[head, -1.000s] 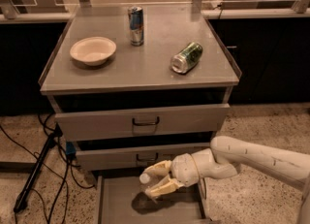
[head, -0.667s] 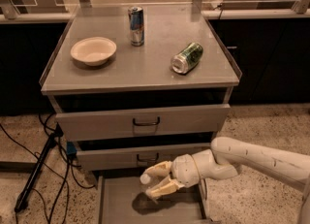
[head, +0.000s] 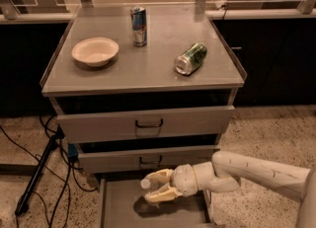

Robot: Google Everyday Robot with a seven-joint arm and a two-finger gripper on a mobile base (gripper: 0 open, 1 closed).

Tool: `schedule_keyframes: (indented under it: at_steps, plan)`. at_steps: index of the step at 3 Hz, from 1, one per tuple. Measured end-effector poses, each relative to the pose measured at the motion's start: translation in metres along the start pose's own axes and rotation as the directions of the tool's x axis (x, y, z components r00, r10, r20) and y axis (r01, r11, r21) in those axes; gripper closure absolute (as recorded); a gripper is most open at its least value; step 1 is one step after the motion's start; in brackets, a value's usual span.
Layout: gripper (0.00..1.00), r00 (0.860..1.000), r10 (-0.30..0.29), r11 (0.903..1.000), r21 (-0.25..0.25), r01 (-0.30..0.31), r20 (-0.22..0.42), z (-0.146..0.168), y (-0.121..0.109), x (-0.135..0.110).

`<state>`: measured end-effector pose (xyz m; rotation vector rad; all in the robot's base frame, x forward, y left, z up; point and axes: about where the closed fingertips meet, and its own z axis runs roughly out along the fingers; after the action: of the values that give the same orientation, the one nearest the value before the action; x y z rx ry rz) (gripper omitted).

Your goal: Place water bottle into bottom drawer

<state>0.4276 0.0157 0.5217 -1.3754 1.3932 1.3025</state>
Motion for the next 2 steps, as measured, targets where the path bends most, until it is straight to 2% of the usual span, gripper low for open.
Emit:
schedule_keyframes:
  at_steps: [1, 2]
  plan:
    - [1.00, 1.000, 0.019, 0.9968, 0.078, -0.019, 0.003, -0.003, -0.010, 0.023]
    - [1.00, 0.999, 0.053, 0.9920, 0.115, -0.053, 0.009, -0.007, -0.012, 0.040]
